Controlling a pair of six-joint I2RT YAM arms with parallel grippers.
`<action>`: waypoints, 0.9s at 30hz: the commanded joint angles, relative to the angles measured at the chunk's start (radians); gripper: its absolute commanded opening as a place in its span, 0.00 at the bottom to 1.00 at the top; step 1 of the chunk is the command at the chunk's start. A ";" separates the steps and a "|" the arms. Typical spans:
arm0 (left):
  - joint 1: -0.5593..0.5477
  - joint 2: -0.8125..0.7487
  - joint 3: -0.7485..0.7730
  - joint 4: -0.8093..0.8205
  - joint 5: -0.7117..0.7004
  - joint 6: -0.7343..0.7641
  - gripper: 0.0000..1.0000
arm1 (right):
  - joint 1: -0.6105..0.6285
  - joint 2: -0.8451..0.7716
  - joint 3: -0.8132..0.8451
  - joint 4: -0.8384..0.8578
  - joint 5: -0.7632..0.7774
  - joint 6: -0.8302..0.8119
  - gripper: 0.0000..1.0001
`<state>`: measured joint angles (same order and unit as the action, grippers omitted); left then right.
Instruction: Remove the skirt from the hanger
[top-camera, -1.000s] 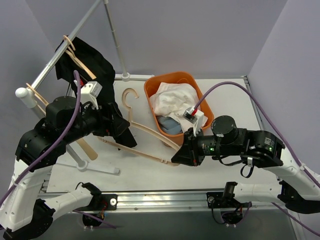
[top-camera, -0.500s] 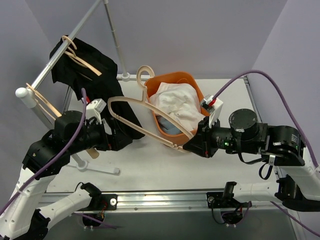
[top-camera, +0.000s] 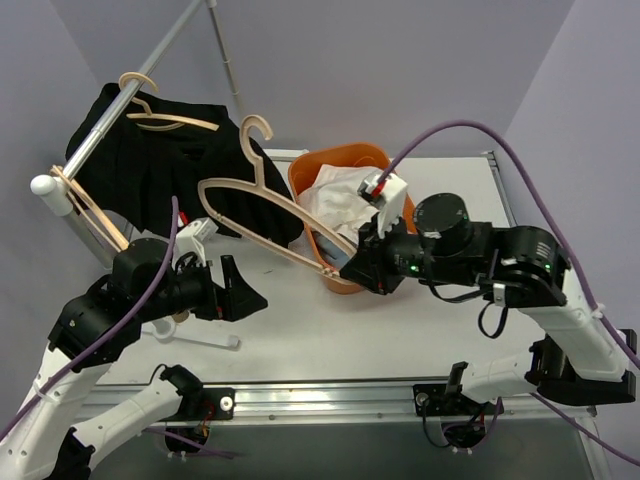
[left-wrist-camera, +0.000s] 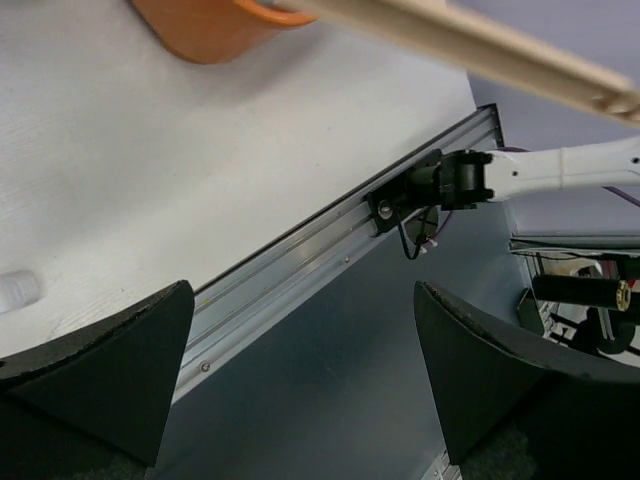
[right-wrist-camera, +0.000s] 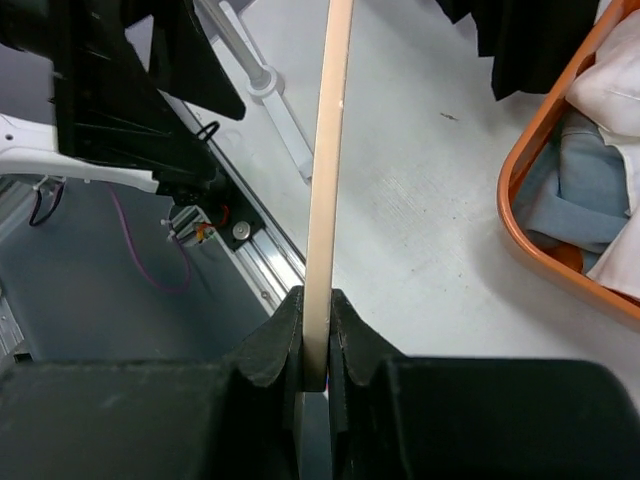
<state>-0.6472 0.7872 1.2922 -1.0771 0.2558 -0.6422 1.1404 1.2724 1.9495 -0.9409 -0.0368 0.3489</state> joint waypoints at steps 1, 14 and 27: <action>-0.006 0.001 0.103 0.135 0.095 0.041 1.00 | 0.004 0.030 -0.024 0.108 -0.043 -0.053 0.00; -0.005 0.185 0.652 0.247 0.128 0.104 0.96 | -0.045 0.071 -0.188 0.332 -0.225 -0.070 0.00; -0.005 0.506 1.096 0.246 -0.504 0.423 0.94 | -0.096 0.367 -0.044 0.490 -0.420 -0.238 0.00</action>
<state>-0.6491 1.2308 2.3428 -0.8497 -0.0486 -0.3492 1.0729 1.5940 1.8416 -0.5716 -0.3752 0.1699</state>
